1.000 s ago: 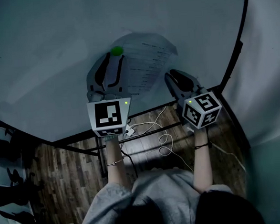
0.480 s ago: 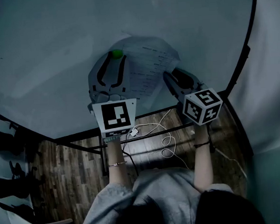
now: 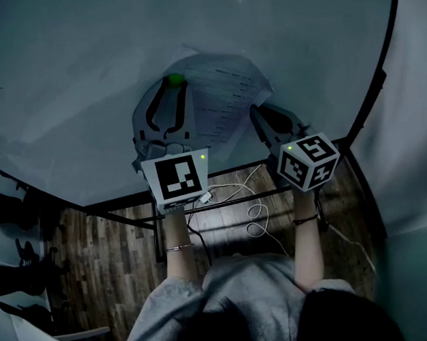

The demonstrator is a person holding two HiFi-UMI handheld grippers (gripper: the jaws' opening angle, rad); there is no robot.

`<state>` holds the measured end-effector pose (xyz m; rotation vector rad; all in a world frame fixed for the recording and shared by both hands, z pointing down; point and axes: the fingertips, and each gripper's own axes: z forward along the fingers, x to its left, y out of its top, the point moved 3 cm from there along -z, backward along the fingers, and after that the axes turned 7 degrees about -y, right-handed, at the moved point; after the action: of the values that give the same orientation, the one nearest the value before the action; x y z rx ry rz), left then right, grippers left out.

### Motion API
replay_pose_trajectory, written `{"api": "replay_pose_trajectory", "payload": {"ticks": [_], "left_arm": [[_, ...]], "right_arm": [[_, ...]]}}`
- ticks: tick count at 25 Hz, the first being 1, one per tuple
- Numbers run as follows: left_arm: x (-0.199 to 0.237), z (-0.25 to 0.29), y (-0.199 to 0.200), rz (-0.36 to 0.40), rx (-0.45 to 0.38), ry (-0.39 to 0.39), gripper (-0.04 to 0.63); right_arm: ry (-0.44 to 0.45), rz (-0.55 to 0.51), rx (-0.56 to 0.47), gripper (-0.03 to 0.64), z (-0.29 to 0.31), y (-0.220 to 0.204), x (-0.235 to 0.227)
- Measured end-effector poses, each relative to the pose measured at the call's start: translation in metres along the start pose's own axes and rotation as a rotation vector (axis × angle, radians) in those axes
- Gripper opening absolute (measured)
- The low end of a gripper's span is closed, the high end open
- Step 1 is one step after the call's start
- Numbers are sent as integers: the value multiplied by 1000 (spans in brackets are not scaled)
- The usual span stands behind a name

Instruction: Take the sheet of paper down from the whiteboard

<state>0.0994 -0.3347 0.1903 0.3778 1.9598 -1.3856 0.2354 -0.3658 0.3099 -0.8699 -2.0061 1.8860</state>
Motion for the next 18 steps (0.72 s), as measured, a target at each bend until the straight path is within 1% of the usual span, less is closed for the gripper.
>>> {"api": "replay_pose_trajectory", "payload": {"ticks": [5,10,18], "left_arm": [[-1,-1,-1,-6,-7,-2,123],[-1,-2,-5,-42,8,-1,123],[7,-2,-4,-40,-4,3,123]], "right_arm": [[-11,30,-18,2,-3,2,-6],[-29,24,-13,0,-5,4,-7],[-51,44,12,0,-4,0,-6]]}}
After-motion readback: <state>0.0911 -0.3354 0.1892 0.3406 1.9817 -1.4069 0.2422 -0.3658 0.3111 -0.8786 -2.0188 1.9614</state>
